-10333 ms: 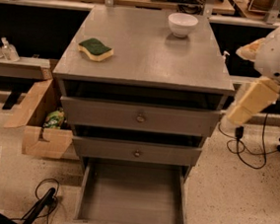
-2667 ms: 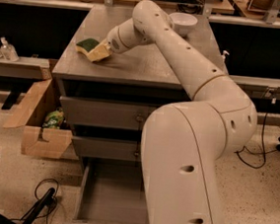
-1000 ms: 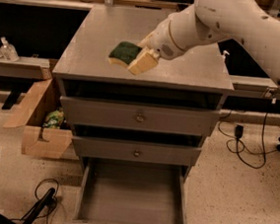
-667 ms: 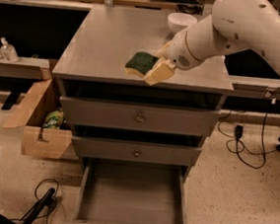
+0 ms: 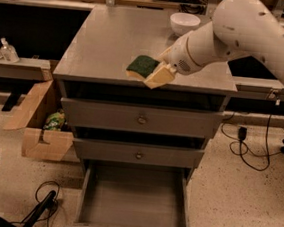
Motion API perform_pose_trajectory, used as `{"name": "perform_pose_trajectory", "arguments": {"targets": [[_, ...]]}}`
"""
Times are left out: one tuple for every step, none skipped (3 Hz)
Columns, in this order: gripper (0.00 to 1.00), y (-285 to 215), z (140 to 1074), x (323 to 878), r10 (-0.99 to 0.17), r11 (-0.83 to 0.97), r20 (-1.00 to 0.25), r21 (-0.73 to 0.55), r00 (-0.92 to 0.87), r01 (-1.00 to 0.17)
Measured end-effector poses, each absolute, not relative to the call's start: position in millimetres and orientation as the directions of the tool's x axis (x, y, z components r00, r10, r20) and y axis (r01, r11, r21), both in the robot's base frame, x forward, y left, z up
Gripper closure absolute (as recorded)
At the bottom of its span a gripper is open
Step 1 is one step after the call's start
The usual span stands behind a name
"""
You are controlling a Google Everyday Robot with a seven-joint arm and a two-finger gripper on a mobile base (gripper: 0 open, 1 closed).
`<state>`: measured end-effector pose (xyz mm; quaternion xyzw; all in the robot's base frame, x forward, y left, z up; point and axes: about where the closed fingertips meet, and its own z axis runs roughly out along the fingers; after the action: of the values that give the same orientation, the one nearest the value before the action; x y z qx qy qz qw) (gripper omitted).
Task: Place sponge into bottom drawer
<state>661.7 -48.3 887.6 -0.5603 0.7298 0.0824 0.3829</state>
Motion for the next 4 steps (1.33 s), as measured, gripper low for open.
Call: {"name": "perform_pose_trajectory", "arguments": {"targets": [[1.0,-56.5,860.6,638.8,-0.716,0.403,-0.687,-0.266,-0.121,-0.876],[1.0,-75.4,802.5,584.6,-0.698,0.416,-0.695,-0.198,-0.172,-0.887],[1.0,-109.0,734.6,516.8,-0.705,0.403,-0.68,-0.15,-0.202,-0.903],[1.0,-125.1,668.9,475.0,-0.688,0.4,-0.686,-0.083,-0.238,-0.913]]}}
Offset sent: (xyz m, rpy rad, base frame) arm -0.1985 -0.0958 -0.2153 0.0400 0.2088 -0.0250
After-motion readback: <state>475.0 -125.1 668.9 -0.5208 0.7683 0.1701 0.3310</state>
